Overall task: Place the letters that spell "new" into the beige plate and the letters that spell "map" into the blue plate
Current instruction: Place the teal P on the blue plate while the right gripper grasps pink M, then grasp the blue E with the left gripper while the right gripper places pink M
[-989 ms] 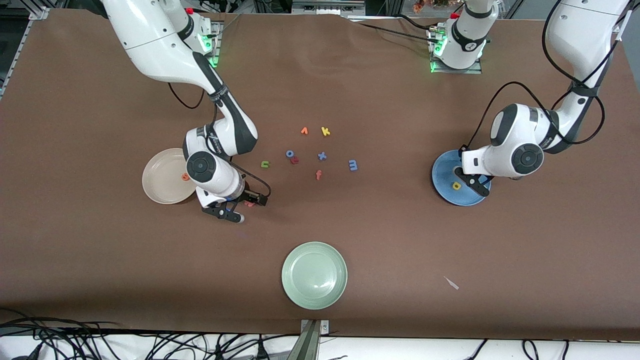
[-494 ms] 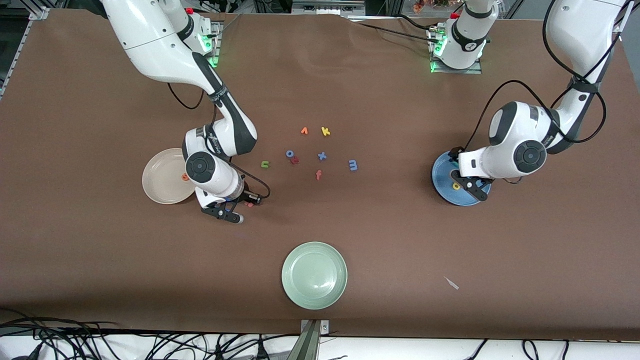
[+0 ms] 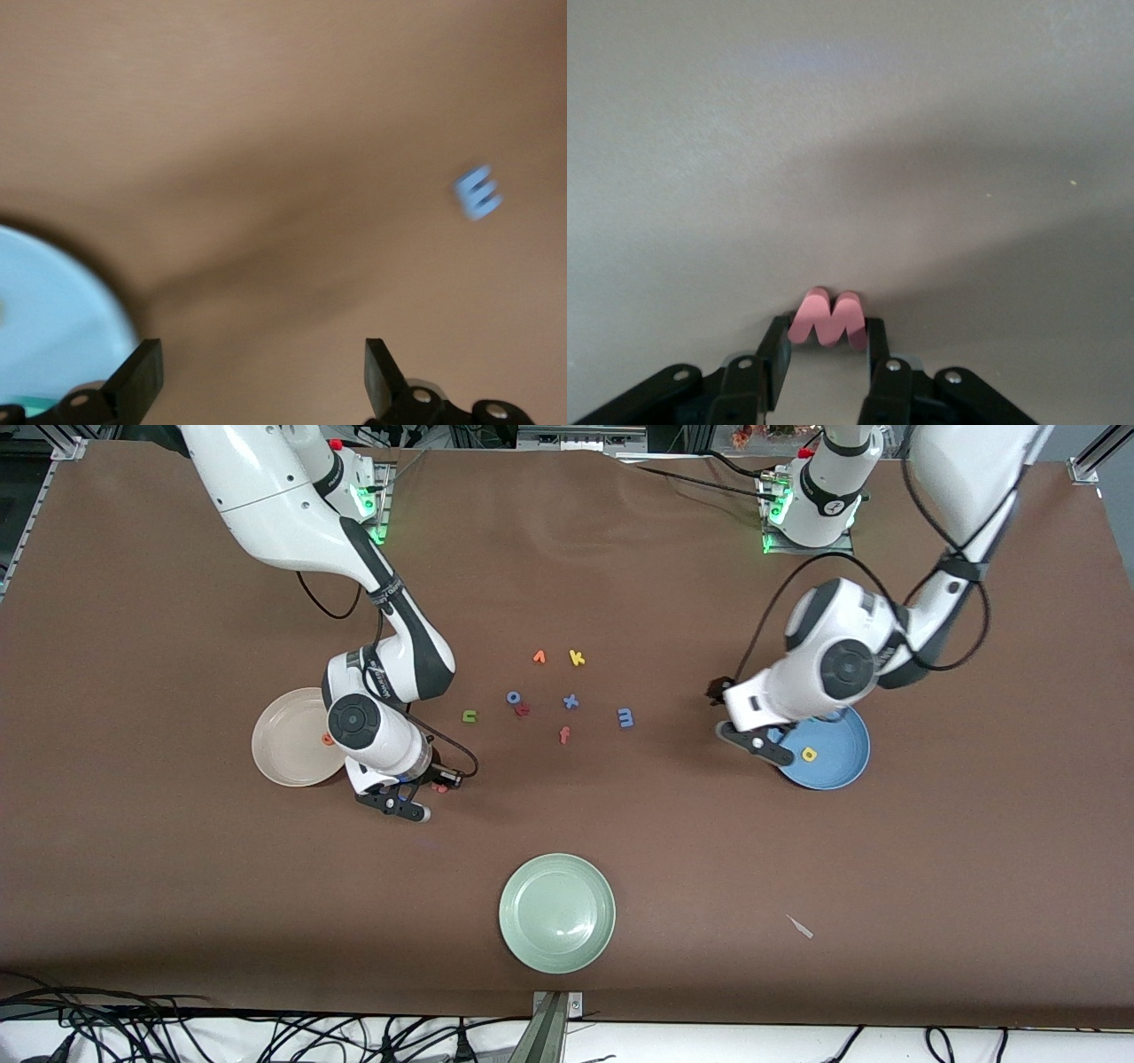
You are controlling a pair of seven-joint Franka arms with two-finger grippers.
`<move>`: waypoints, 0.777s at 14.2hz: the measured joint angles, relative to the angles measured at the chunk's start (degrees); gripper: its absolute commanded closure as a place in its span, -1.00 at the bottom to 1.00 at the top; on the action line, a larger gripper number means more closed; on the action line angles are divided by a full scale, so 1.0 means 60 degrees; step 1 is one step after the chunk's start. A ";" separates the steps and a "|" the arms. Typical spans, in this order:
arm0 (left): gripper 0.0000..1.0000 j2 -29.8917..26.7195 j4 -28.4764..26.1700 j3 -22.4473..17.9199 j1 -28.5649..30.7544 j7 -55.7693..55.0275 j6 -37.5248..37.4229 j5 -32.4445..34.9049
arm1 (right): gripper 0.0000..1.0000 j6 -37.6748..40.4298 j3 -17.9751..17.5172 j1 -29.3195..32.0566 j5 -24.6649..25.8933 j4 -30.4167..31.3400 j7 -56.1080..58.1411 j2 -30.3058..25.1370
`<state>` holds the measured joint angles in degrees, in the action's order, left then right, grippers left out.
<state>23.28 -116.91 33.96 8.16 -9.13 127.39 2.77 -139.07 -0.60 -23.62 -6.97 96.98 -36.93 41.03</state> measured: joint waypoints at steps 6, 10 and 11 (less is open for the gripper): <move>-1.00 0.0722 -0.0025 -0.0033 -0.2390 -0.6418 0.1398 0.1426 | 0.60 0.1895 0.0308 0.0152 0.0013 -0.0468 0.0479 -0.0301; -0.97 0.1857 0.0761 -0.0055 -0.2917 -0.9710 0.1666 0.3428 | 0.60 0.2633 0.0942 0.0190 0.0023 0.0335 0.1441 -0.1221; -0.97 0.2205 0.1146 -0.0101 -0.3134 -1.0065 0.1667 0.3571 | 0.60 0.2656 0.1155 0.0195 0.0024 0.0777 0.1794 -0.1538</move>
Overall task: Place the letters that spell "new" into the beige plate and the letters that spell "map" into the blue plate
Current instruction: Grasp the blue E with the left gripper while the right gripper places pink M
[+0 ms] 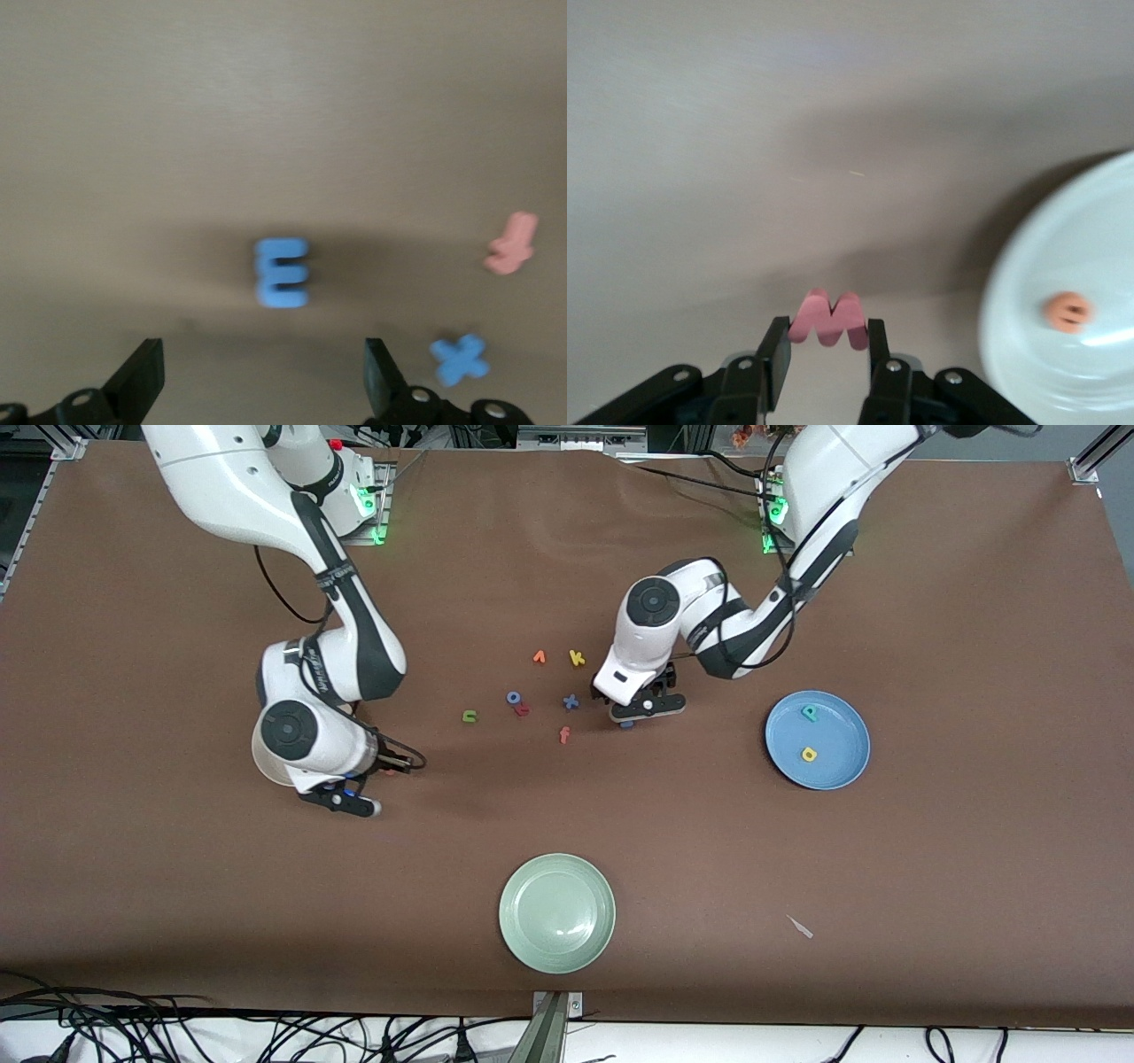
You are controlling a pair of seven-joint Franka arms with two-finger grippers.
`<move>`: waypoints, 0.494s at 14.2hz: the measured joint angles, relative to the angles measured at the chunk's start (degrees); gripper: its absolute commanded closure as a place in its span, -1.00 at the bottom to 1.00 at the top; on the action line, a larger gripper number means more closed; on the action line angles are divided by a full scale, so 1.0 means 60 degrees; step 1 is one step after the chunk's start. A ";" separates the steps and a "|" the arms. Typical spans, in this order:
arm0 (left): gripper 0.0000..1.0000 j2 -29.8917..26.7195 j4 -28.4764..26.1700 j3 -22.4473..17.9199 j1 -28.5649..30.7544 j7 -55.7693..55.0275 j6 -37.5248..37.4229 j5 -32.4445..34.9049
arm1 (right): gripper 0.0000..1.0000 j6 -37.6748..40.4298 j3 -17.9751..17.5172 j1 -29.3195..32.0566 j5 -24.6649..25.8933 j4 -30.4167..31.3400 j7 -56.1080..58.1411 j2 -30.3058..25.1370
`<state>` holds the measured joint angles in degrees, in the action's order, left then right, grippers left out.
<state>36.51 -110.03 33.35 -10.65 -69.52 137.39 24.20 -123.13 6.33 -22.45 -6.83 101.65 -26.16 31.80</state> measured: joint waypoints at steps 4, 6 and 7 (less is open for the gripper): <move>-0.97 0.0633 0.0741 -0.0359 -0.0368 -0.0027 -0.0007 0.0246 | 0.60 0.0044 0.0781 0.0036 0.0005 0.1620 0.1013 -0.0987; -0.86 0.0671 0.0759 -0.0520 -0.0363 0.0340 -0.0008 0.0301 | 0.41 0.0356 0.1235 0.0036 0.0010 0.1932 0.1649 -0.1122; -0.67 0.0678 0.0760 -0.0572 -0.0359 0.0547 -0.0009 0.0301 | -0.45 0.0514 0.1503 0.0048 0.0010 0.1998 0.1986 -0.1121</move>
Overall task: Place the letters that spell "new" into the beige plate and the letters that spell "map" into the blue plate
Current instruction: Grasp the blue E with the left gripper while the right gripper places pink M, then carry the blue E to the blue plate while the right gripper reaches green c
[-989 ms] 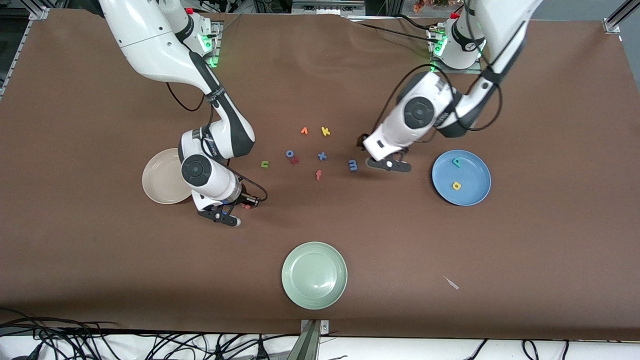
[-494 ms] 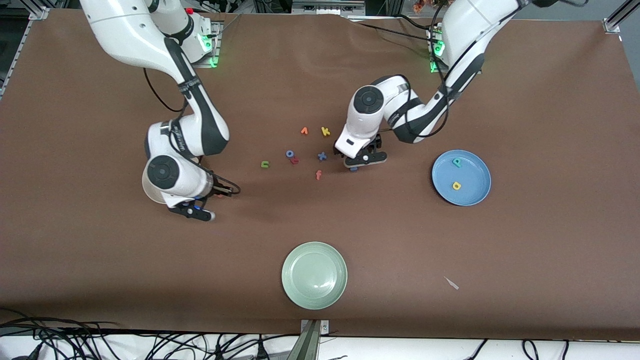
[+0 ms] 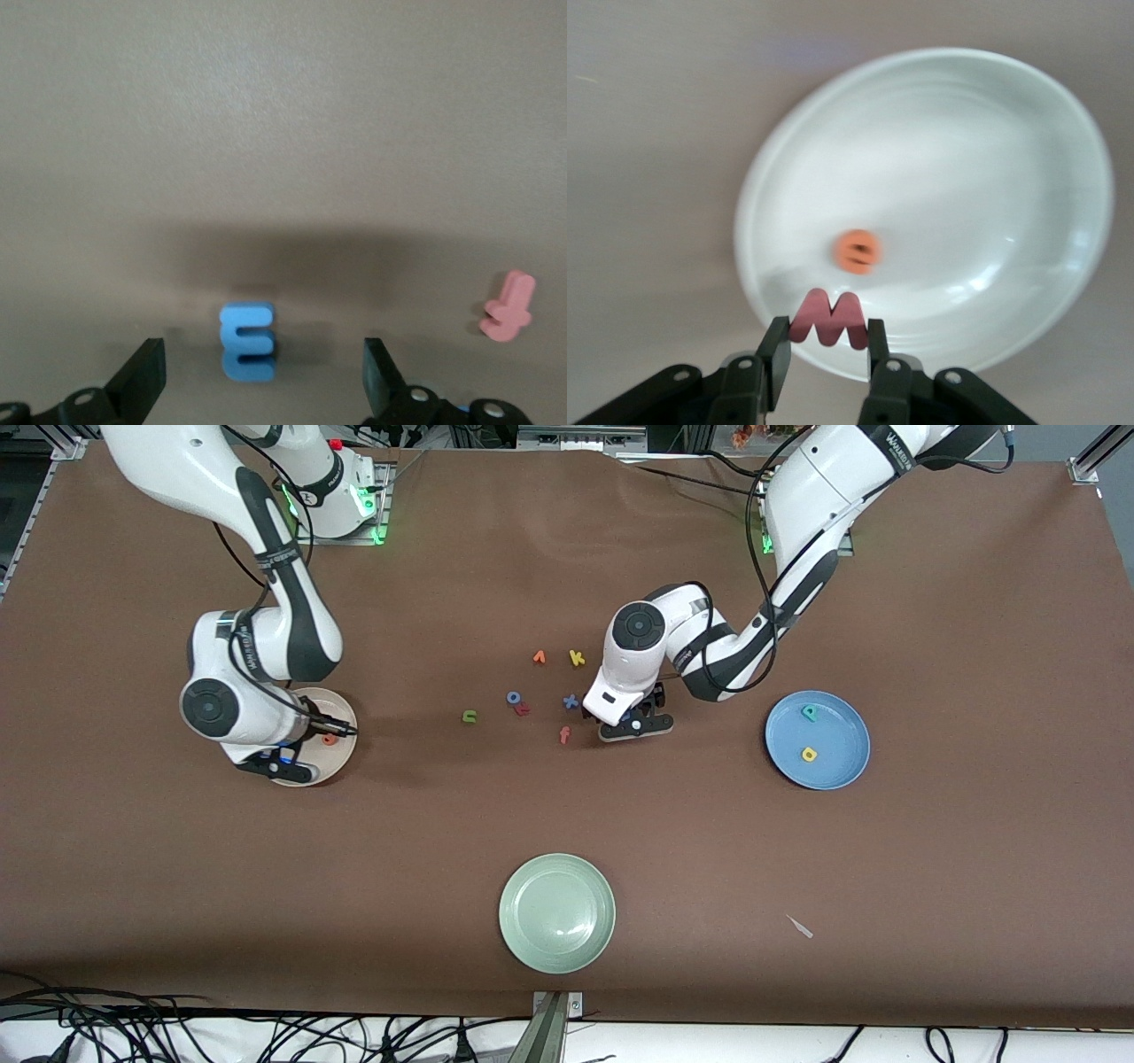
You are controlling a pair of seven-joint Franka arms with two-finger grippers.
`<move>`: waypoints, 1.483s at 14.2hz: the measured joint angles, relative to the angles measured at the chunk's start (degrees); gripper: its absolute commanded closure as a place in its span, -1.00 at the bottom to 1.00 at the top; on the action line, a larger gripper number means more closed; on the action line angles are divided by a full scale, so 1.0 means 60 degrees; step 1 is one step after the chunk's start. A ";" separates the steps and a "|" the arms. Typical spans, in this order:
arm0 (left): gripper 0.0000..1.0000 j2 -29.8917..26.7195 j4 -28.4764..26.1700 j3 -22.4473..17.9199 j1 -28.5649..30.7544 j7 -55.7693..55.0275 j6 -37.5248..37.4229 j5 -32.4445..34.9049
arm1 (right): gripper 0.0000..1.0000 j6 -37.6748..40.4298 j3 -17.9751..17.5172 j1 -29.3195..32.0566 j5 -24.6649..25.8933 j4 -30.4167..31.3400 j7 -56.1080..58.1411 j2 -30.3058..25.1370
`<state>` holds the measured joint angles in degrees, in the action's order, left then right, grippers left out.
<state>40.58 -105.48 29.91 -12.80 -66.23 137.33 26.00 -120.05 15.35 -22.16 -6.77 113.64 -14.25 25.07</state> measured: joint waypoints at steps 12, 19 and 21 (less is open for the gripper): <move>1.00 0.0103 0.0134 -0.0014 0.0022 0.0566 -0.0217 0.0000 | -1.00 0.0124 -0.0313 -0.0139 -0.0083 -0.0401 -0.0207 -0.0018; 1.00 -0.0776 0.1916 -0.0004 0.0303 0.3119 -0.4206 0.0010 | -1.00 0.0124 -0.1985 -0.0222 -0.0118 -0.0977 -0.2547 -0.0019; 1.00 -0.1022 0.1980 -0.0005 0.0836 0.4569 -0.4546 0.0009 | -1.00 0.0083 -0.2493 -0.0227 -0.0124 -0.1012 -0.3234 -0.0019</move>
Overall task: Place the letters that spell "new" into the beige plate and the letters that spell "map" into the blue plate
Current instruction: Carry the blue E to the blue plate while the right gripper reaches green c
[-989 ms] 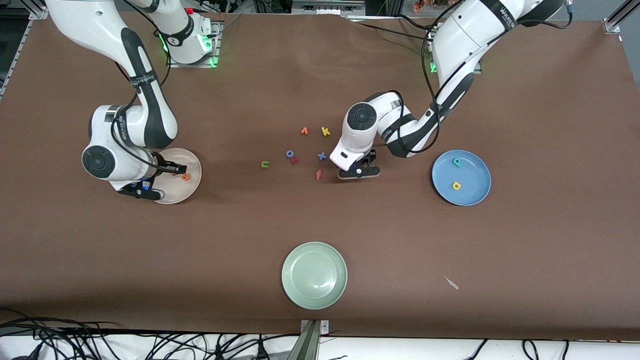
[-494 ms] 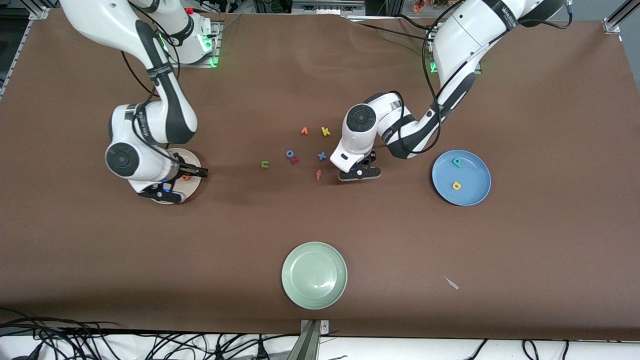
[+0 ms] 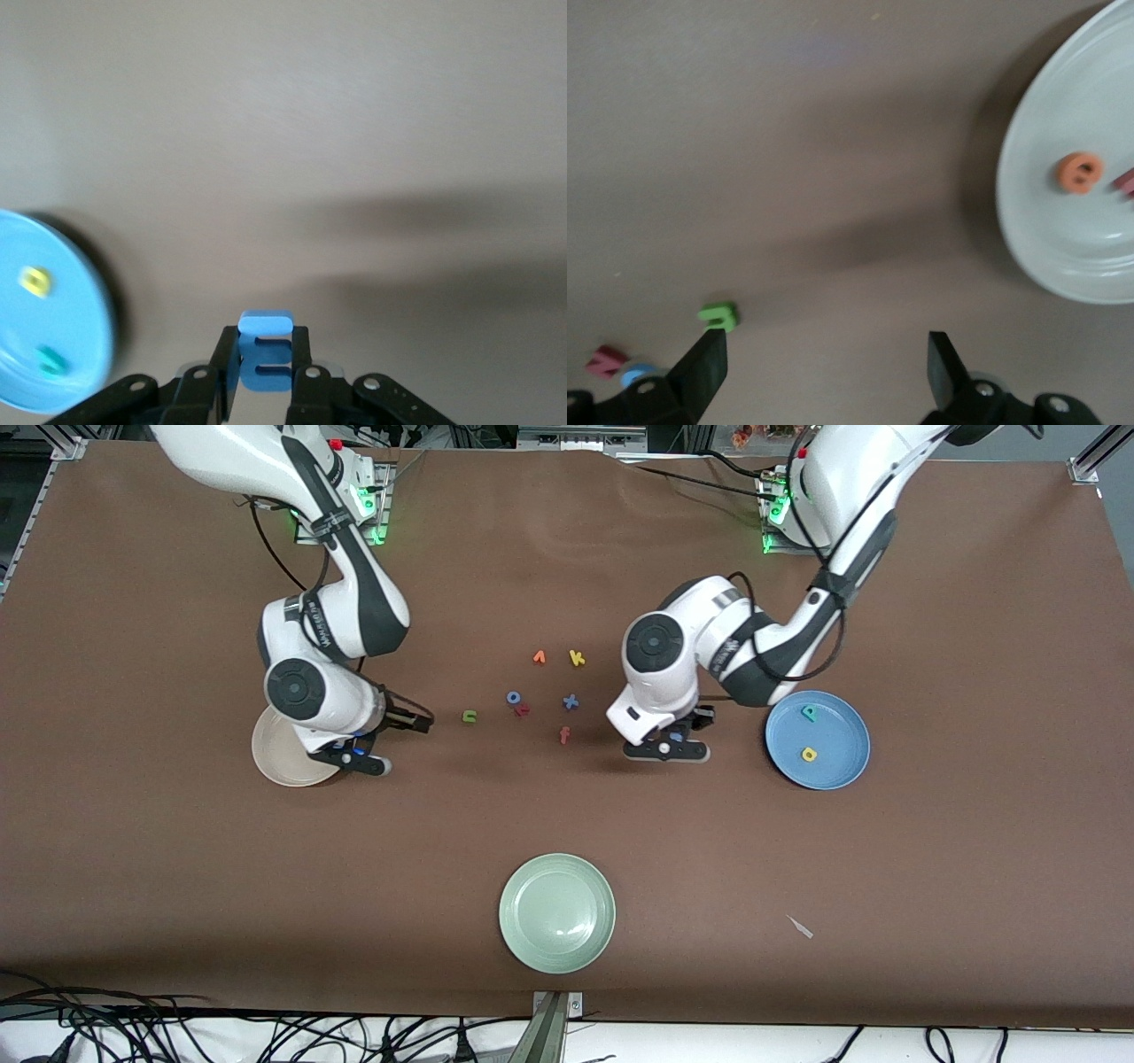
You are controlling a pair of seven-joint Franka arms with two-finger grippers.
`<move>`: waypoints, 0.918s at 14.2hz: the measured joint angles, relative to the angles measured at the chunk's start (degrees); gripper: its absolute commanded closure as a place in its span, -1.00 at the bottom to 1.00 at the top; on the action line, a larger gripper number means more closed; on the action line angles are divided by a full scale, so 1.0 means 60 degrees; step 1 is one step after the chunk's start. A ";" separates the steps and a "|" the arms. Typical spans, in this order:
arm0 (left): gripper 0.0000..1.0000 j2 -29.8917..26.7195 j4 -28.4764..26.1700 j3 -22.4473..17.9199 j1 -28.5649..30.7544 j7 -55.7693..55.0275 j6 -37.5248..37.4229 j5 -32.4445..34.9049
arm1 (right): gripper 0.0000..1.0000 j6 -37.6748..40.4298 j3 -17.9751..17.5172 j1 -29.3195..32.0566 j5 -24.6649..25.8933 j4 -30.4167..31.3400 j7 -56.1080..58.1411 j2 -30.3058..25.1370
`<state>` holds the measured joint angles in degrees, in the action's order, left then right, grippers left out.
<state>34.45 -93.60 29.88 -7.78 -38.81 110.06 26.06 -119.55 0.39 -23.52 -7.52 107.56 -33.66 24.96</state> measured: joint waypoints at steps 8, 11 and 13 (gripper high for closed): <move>1.00 -0.0202 -0.0770 0.0213 0.2451 0.3734 -0.0368 -0.0745 | -1.00 -0.0720 -0.1186 -0.0012 0.0000 0.0267 -0.1215 -0.0155; 1.00 -0.0422 -0.1537 0.0345 0.2914 0.3735 -0.0072 -0.0745 | -1.00 -0.2348 -0.1545 -0.0019 0.0014 0.1202 -0.1215 -0.0217; 1.00 -0.0539 -0.2163 0.0402 0.3383 0.3777 0.0619 -0.0745 | -1.00 -0.3408 -0.1667 -0.0079 0.0028 0.1907 -0.1196 -0.0219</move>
<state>31.22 -106.58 32.29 12.51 -16.15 113.78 21.59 -140.00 -9.61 -24.00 -7.35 119.00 -40.83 23.64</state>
